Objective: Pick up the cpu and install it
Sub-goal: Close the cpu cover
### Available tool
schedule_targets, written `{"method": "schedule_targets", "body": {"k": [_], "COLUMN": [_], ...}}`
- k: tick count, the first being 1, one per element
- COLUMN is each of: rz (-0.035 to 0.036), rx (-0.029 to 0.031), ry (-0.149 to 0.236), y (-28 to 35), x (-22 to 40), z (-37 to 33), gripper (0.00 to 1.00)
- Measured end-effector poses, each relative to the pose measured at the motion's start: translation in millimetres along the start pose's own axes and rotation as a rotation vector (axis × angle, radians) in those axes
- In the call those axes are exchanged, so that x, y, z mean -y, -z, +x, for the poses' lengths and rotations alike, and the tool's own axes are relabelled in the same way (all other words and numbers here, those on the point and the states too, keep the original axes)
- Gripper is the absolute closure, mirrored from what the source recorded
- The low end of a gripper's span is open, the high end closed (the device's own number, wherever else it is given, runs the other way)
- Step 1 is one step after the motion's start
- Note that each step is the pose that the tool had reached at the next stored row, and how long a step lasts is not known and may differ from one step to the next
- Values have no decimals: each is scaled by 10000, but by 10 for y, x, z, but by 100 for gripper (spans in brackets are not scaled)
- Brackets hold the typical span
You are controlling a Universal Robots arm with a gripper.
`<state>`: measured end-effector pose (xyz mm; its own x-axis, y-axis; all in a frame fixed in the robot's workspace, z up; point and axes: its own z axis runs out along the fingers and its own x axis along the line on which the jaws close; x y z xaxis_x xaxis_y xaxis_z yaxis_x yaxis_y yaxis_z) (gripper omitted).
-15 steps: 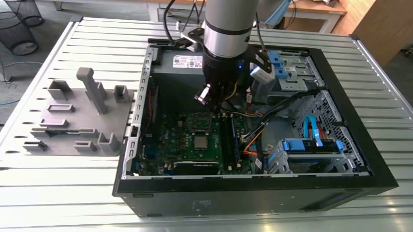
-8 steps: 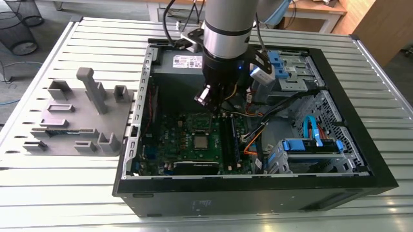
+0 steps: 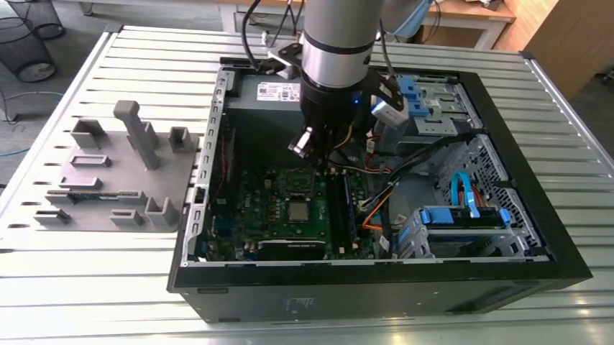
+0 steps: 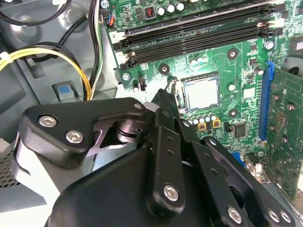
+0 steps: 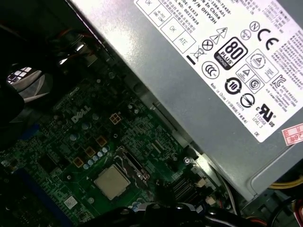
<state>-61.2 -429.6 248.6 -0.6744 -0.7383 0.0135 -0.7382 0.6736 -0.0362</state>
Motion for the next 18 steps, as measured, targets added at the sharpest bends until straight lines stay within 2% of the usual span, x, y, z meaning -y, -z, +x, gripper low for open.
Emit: {"method": "schedule_targets", "body": {"k": [18], "rz": [1], "rx": [2], "ry": [41], "y": [-49], "x": [-2], "z": [10], "gripper": [89]}}
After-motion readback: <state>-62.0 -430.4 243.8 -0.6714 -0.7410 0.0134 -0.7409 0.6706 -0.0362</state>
